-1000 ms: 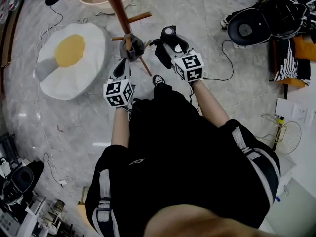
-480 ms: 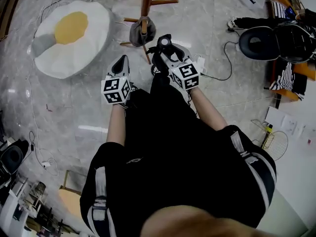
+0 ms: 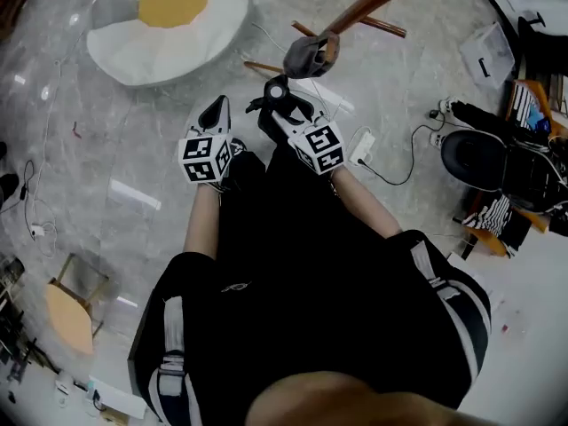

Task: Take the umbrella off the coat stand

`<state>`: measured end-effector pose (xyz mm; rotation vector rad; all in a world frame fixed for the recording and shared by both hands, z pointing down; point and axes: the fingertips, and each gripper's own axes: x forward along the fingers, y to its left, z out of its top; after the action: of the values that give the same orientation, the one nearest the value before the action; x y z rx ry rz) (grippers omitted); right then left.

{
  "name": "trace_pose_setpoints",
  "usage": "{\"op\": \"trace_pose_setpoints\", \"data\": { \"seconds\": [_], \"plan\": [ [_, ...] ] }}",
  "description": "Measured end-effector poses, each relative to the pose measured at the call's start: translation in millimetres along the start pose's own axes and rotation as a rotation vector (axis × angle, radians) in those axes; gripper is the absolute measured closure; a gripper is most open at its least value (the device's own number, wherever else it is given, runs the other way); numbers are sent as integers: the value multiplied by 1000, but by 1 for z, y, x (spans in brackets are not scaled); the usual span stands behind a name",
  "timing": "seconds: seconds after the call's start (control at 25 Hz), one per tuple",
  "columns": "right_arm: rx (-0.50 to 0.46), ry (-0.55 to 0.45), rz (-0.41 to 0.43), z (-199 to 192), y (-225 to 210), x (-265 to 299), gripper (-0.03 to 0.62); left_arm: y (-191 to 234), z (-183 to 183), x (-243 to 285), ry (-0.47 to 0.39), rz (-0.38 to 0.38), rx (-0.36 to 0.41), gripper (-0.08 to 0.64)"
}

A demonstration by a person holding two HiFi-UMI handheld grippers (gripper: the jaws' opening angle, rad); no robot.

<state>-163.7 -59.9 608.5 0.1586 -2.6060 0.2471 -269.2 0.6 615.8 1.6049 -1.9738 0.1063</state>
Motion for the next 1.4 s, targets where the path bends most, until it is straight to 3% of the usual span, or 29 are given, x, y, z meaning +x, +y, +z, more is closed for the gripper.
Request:
{"op": "trace_pose_setpoints", "data": {
  "seconds": [0.28,0.52,0.8,1.16,1.4],
  "plan": [
    [-124,-35,158,37,48,46,399,51,-12,-64,-77,204,-82,561],
    [-225,-51,313,39,48,109,399,87,-46,-64,-153,401,-172,561],
    [-274,-114,421,91,93,123,399,101,-24,-127,-283,568,-189,561],
    [-310,-234,487,159,123,107,399,97,36,-179,-431,672,-100,561],
    [-308,-266,476,181,120,100,399,94,58,-182,-463,672,-54,561]
  ]
}}
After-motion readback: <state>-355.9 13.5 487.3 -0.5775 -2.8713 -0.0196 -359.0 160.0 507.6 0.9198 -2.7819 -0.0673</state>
